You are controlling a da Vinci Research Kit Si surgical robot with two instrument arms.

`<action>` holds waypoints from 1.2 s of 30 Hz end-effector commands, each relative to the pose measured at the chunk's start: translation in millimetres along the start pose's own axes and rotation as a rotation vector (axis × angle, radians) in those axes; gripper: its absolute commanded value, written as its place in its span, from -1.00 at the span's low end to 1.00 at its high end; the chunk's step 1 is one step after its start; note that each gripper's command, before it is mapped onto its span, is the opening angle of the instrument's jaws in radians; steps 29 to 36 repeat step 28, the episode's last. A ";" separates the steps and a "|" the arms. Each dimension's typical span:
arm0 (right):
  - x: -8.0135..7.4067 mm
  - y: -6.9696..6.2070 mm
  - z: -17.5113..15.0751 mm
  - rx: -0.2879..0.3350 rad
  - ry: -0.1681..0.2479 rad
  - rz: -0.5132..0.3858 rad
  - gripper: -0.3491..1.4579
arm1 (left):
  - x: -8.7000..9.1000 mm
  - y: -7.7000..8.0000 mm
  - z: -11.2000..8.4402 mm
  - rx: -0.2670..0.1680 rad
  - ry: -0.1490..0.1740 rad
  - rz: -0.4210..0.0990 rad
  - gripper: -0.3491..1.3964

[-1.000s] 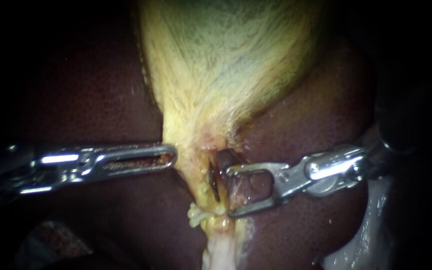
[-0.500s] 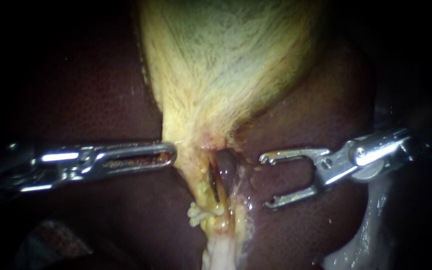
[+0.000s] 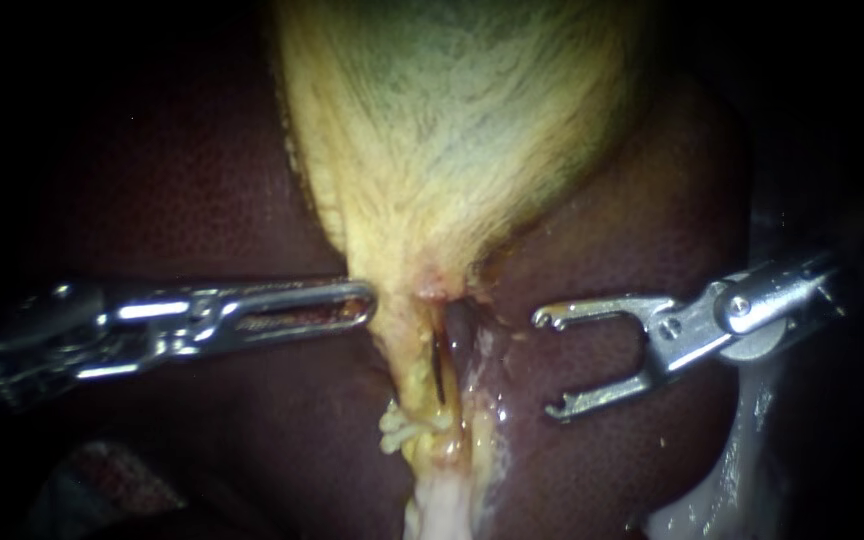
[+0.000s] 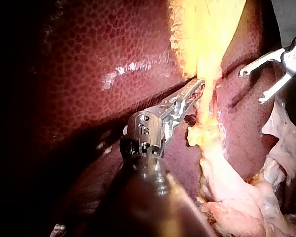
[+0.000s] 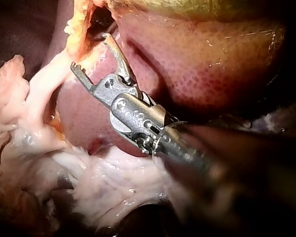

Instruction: Going back second clip left tube

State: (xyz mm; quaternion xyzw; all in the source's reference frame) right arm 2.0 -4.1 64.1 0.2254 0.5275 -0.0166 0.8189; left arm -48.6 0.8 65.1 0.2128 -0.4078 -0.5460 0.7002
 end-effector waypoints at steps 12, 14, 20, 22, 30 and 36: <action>-0.2 -0.1 -0.3 0.002 0.000 -0.007 0.05 | 0.6 -0.3 1.3 -0.008 0.006 0.022 -1.00; -0.2 -0.1 -0.3 0.002 0.000 -0.007 0.05 | 0.7 -0.3 1.5 -0.007 0.007 0.023 -1.00; -0.1 -0.2 -0.4 0.002 0.000 -0.007 0.05 | 0.9 -0.2 1.9 -0.004 0.012 0.025 -1.00; -0.1 -0.2 -0.4 0.002 0.000 -0.007 0.05 | 0.8 -0.1 1.8 -0.004 0.012 0.025 -1.00; -0.1 -0.2 -0.3 0.002 0.000 -0.007 0.05 | 0.8 -0.1 1.6 -0.002 0.013 0.025 -1.00; -0.1 -0.2 -0.3 0.002 0.000 -0.007 0.05 | 0.8 -0.1 1.6 -0.002 0.013 0.025 -1.00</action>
